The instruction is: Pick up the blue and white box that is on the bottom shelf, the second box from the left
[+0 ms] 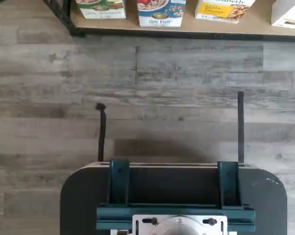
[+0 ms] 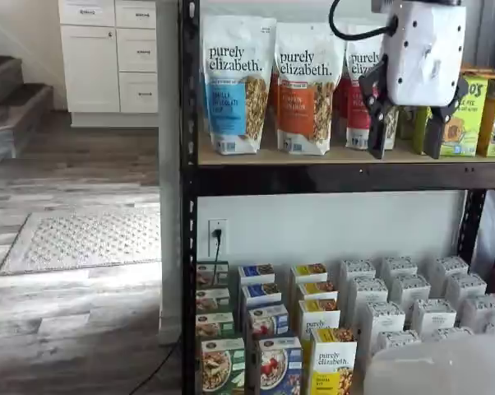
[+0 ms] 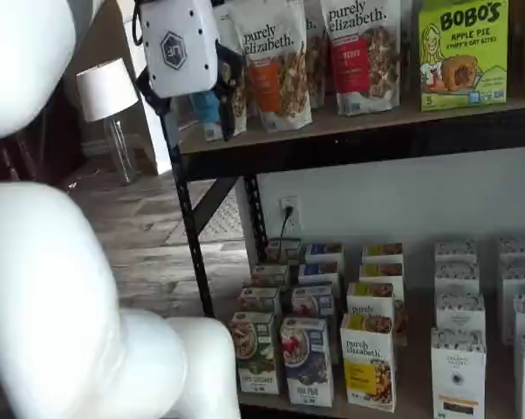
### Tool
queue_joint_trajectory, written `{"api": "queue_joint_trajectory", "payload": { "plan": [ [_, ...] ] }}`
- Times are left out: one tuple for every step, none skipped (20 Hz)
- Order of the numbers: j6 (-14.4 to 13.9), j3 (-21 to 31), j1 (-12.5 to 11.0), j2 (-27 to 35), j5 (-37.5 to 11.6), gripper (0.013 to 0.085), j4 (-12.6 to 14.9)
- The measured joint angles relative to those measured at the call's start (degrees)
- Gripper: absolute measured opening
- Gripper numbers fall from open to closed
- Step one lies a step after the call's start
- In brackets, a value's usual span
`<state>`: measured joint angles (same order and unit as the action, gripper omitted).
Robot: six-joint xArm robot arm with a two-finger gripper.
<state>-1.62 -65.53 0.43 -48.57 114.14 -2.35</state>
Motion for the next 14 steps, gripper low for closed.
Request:
{"api": "queue_joint_trajectory", "payload": {
  "plan": [
    [0.3,0.6,-0.47,-0.68,-1.1,0.085,-0.52],
    [0.79,1.48,-1.35,-1.66,-2.68,0.085,-1.43],
    [0.92,1.7,-1.53,-1.94,-3.21,0.085,-1.66],
    [0.93,1.78,-1.49,-1.99,-3.4,0.085,-1.64],
    [0.91,1.8,-1.45,-2.01,-3.49,0.085,-1.61],
    [0.83,1.82,-1.32,-2.05,-3.54,0.085,-1.52],
    [0.77,1.88,-1.23,-2.05,-3.6,0.085,-1.48],
    [0.74,1.98,-1.23,-2.06,-3.67,0.085,-1.55],
    [0.7,2.19,-1.23,-2.14,-3.89,0.085,-1.71],
    [0.59,2.49,-1.15,-2.31,-4.27,0.085,-1.8],
    [0.33,2.84,-0.81,-2.46,-4.73,0.085,-1.71],
    [-0.05,3.31,-0.34,-2.6,-5.34,0.085,-1.56],
    [-0.38,3.59,0.1,-2.6,-5.6,0.085,-1.34],
    [-0.92,4.1,0.76,-2.6,-6.08,0.085,-1.02]
  ]
}}
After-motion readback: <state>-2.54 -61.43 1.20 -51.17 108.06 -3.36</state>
